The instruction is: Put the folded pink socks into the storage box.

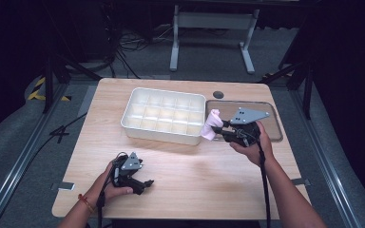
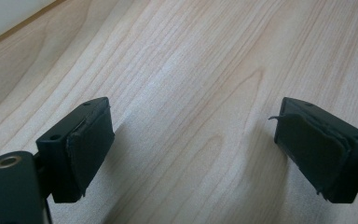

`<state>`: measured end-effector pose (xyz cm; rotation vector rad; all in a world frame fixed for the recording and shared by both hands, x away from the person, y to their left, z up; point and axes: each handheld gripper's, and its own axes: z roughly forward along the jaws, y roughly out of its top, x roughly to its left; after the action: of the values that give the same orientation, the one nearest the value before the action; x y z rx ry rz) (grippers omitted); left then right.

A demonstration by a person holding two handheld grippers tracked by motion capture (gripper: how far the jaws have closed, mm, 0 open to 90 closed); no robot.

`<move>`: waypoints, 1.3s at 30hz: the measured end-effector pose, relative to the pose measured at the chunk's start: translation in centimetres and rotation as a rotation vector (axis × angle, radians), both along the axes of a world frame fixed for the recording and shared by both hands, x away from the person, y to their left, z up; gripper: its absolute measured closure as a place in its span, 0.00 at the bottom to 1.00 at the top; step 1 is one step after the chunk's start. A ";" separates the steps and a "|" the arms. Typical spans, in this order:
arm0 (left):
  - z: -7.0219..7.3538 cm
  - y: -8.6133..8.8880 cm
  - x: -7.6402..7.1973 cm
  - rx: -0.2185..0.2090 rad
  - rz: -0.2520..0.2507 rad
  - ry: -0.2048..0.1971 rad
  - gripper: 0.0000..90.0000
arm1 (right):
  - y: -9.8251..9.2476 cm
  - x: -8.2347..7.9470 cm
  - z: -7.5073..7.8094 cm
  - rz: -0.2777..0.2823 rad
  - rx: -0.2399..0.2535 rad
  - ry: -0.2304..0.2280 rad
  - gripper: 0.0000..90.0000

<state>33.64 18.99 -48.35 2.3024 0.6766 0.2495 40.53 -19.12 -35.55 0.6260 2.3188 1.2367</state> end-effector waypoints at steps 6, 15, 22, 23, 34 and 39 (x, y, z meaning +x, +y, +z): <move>0.0 0.0 0.0 -0.001 0.001 0.000 0.13 | 0.8 0.8 0.0 -0.002 -0.024 0.006 0.79; 0.0 0.0 0.0 0.001 0.003 -0.002 0.13 | 2.1 1.8 -0.1 -0.010 -0.064 -0.004 0.79; 0.0 0.0 0.0 0.001 0.004 -0.001 0.13 | 3.3 3.1 -0.6 -0.026 -0.109 0.000 0.79; 0.0 0.0 0.0 0.000 0.004 -0.001 0.13 | 3.5 3.2 -0.7 -0.027 -0.118 -0.005 0.79; 0.0 0.0 0.0 0.001 0.005 -0.002 0.13 | 5.0 4.3 -1.7 -0.033 -0.192 0.000 0.79; 0.0 0.0 -0.1 0.000 0.006 -0.001 0.13 | 5.5 4.9 -2.4 -0.041 -0.223 0.012 0.79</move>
<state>33.59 18.99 -48.34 2.3005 0.6829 0.2540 45.43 -13.59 -37.94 0.6011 2.3972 0.9403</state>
